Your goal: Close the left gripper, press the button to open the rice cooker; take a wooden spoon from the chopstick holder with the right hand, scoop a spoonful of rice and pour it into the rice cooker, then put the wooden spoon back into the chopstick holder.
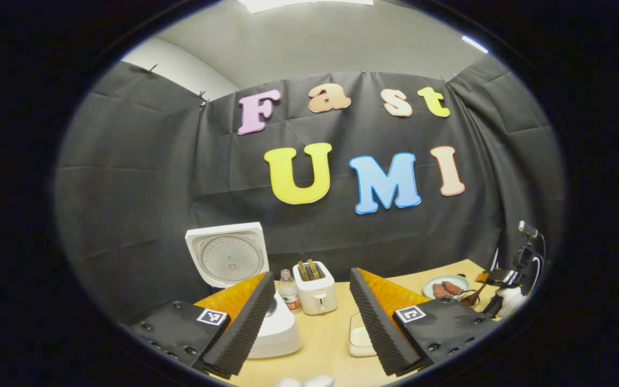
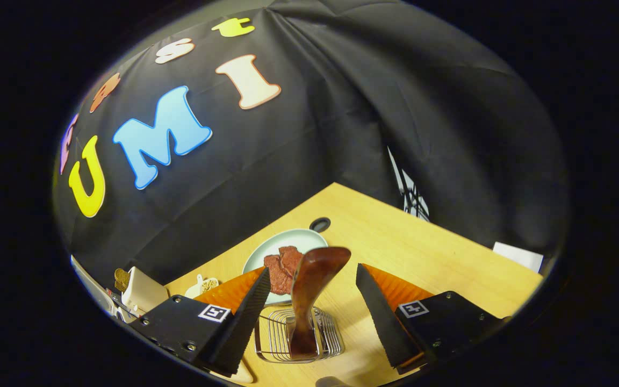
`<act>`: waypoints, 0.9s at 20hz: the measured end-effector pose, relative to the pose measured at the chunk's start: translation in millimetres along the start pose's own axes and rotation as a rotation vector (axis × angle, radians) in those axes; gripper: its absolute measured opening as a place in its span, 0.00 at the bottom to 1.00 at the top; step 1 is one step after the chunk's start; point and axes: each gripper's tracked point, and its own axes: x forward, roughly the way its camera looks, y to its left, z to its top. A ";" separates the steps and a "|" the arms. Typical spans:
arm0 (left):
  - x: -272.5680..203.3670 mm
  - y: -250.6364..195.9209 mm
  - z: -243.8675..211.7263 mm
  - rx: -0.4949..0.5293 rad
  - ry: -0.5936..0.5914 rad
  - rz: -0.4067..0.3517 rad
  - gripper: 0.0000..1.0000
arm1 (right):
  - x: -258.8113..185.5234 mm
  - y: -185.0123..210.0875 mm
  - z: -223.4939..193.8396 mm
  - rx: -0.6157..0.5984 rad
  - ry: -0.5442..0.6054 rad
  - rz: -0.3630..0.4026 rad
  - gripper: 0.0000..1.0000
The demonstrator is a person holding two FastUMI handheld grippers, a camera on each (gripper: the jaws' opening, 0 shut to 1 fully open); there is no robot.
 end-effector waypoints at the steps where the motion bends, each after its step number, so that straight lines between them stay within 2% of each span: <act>1: 1.5 2.8 0.4 -0.001 -0.003 -0.002 0.98 | -12.2 1.9 10.9 -0.035 -0.019 0.002 0.97; 5: 10.0 15.6 4.2 -0.018 -0.011 -0.009 0.99 | -75.1 35.9 67.5 -0.175 -0.149 0.064 0.97; 6: 12.5 20.5 4.7 -0.022 -0.014 -0.008 0.96 | -91.5 53.7 80.1 -0.203 -0.177 0.086 0.98; 7: 16.0 25.9 6.5 -0.027 -0.018 -0.006 0.99 | -107.7 67.8 90.3 -0.227 -0.199 0.116 0.98; 10: 26.6 39.5 13.9 -0.051 -0.026 -0.010 0.99 | -158.8 108.2 104.1 -0.326 -0.262 0.184 0.97; 12: 35.2 48.6 16.5 -0.056 -0.031 -0.009 0.99 | -194.4 135.6 105.6 -0.390 -0.311 0.221 0.97; 14: 45.6 61.0 21.9 -0.054 -0.036 0.002 0.99 | -226.7 165.6 89.1 -0.422 -0.309 0.282 0.97; 18: 80.2 95.9 45.1 -0.056 -0.053 0.033 0.99 | -265.4 196.9 61.8 -0.506 -0.313 0.342 0.97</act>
